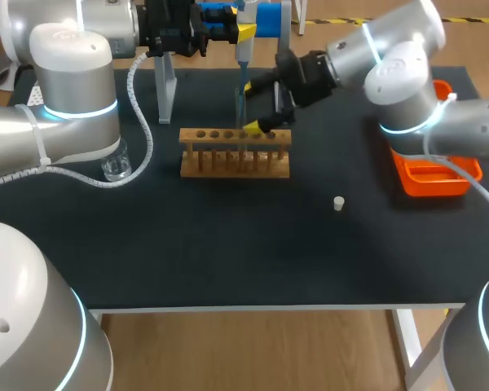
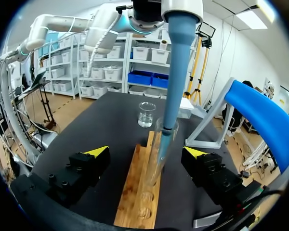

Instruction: Invert the test tube, pick up the pipette, mount the tip to pipette, aspirate from beaker and dispense into the tube, eject the tip, return the pipette, and cap with the stopper.

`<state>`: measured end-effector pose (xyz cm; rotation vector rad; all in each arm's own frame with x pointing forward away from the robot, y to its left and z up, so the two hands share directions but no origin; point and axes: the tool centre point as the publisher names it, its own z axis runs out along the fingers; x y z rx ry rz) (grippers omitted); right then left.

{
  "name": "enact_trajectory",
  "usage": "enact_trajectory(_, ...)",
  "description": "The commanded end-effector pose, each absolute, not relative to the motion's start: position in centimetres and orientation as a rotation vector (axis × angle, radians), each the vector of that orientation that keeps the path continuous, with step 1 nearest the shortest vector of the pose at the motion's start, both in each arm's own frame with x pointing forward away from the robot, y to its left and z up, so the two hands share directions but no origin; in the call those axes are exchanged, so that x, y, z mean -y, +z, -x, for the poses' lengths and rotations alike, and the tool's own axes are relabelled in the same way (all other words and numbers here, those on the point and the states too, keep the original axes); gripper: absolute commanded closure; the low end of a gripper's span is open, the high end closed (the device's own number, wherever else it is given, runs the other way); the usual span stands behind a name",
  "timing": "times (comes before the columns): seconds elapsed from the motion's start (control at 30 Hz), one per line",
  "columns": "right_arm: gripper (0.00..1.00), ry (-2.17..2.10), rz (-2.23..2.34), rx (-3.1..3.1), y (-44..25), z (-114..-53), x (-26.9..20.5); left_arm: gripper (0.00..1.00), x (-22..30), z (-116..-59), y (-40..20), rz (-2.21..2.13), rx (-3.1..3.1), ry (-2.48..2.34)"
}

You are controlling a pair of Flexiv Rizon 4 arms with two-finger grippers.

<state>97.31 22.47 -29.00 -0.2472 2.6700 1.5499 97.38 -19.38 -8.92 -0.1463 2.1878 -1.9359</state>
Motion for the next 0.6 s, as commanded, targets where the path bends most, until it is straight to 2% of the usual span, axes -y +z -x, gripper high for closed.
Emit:
enact_trajectory(0.03,0.00,1.542,0.249,-2.678,-28.96,-97.53,-22.87,1.00,19.38,-97.42,-8.86,0.146,-2.190,-1.935)
enact_trajectory(0.6,0.00,1.500,0.243,-2.701,-29.74,-98.14,-23.41,1.00,19.38,-97.42,-8.86,0.146,-2.190,-1.935)
